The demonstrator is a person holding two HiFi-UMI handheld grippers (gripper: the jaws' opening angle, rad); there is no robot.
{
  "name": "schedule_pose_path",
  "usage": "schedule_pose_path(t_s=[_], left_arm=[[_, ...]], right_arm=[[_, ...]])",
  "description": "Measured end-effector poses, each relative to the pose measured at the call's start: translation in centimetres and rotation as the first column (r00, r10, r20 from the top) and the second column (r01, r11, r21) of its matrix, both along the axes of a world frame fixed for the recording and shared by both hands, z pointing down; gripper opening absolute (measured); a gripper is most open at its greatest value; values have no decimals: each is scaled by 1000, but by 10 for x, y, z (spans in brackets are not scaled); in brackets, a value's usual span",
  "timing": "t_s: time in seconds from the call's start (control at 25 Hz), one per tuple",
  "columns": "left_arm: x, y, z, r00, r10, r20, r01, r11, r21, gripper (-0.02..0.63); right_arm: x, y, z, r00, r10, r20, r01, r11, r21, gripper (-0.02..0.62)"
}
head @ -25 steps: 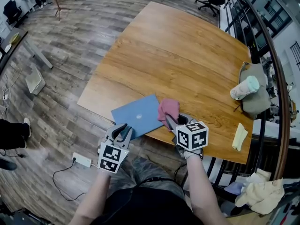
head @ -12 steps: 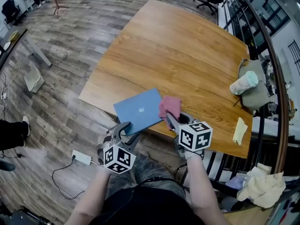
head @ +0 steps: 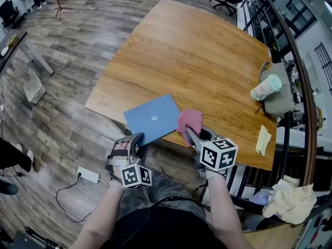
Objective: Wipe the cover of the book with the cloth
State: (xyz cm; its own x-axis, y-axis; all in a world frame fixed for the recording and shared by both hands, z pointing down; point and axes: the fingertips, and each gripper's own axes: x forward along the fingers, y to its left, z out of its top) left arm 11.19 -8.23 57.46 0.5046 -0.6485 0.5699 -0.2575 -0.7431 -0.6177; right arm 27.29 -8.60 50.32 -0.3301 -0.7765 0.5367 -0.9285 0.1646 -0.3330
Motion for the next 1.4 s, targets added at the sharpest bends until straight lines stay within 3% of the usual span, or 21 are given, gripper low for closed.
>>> schedule_pose_path(t_s=[0.2,0.4,0.8,0.96,1.2,1.32,1.4], left_arm=[[3,2,-15,991,-23,-129,17,999,-47,135],[15,4,-46,964,-10,-266,-16,995,-95,93],[45,-1,-119,861,-48,-507,-57,980,-190,48],[57,3,-142,802,-68,-594,-99,965,-243,43],[70,10,-172,687,-154,-710,-131,935,-330,42],[65,7,-180,621,-223,-751,-122,920,-373,43],[57,1,-177,595,-264,-759,-92,916,-391,41]], right_arm=[[4,6,-2,1000,18,17,-18,1000,10,92],[8,4,-13,999,30,30,-32,999,41,92],[20,-1,-44,996,69,50,-74,990,117,92],[23,0,-55,994,87,64,-95,986,140,92],[25,0,-67,992,100,72,-111,978,179,92],[18,-4,-70,993,85,80,-98,977,189,92],[9,-9,-68,994,67,86,-82,979,184,92]])
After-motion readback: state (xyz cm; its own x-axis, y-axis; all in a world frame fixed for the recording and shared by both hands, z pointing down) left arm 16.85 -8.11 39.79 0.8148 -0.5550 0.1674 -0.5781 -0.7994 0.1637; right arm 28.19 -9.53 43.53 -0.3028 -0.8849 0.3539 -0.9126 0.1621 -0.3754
